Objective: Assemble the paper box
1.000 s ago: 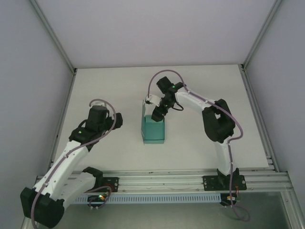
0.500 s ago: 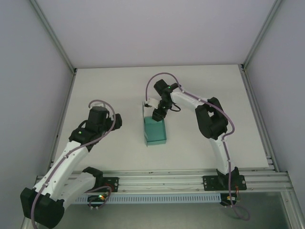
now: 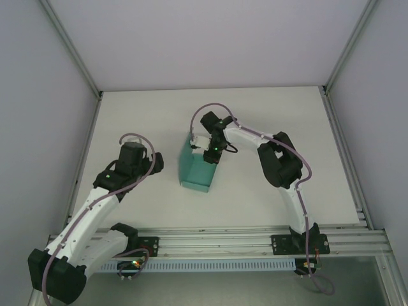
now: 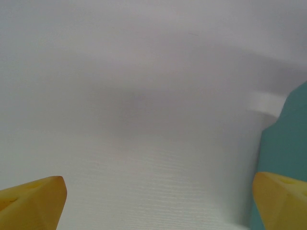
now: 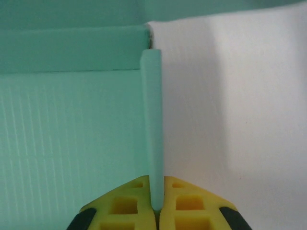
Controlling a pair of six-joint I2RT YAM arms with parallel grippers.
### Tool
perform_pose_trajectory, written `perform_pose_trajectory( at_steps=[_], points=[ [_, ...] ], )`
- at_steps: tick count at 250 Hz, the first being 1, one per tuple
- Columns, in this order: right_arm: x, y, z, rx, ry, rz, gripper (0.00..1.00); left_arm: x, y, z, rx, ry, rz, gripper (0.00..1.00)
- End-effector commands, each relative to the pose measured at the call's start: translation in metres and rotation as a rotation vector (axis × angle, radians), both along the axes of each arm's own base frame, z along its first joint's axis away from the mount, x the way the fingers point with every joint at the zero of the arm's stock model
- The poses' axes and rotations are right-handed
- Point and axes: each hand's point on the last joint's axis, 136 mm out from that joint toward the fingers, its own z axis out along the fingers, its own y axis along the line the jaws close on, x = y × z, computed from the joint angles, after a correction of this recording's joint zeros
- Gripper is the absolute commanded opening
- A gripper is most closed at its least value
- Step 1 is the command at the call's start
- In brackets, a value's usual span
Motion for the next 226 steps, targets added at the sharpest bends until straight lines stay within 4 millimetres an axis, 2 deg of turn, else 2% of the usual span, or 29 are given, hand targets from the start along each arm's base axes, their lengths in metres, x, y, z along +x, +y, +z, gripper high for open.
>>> perform_pose_trajectory(
  at_steps=[1, 20, 49, 98, 166, 194, 226],
  points=[
    [0.014, -0.017, -0.015, -0.122, -0.107, -0.090, 0.00, -0.004, 0.003, -0.009, 0.004, 0.032, 0.008, 1.00],
    [0.019, -0.025, -0.020, -0.194, -0.169, -0.127, 0.00, -0.005, 0.003, -0.011, 0.003, 0.034, 0.007, 1.00],
    [0.014, -0.042, -0.037, -0.368, -0.218, -0.140, 0.00, -0.005, 0.003, -0.012, 0.002, 0.037, 0.013, 1.00],
    [-0.004, -0.060, -0.057, -0.564, -0.223, -0.085, 0.00, -0.009, 0.006, -0.013, 0.005, 0.040, 0.019, 1.00],
    [-0.028, -0.100, -0.081, -0.856, -0.177, 0.003, 0.00, -0.012, 0.008, -0.010, 0.002, 0.027, 0.024, 1.00],
    [-0.031, -0.103, -0.082, -0.864, -0.169, -0.018, 0.00, -0.012, 0.008, -0.010, 0.002, 0.028, 0.024, 1.00],
    [-0.027, -0.098, -0.075, -0.813, -0.207, -0.092, 0.00, -0.012, 0.008, -0.010, -0.002, 0.030, 0.025, 1.00]
  ],
)
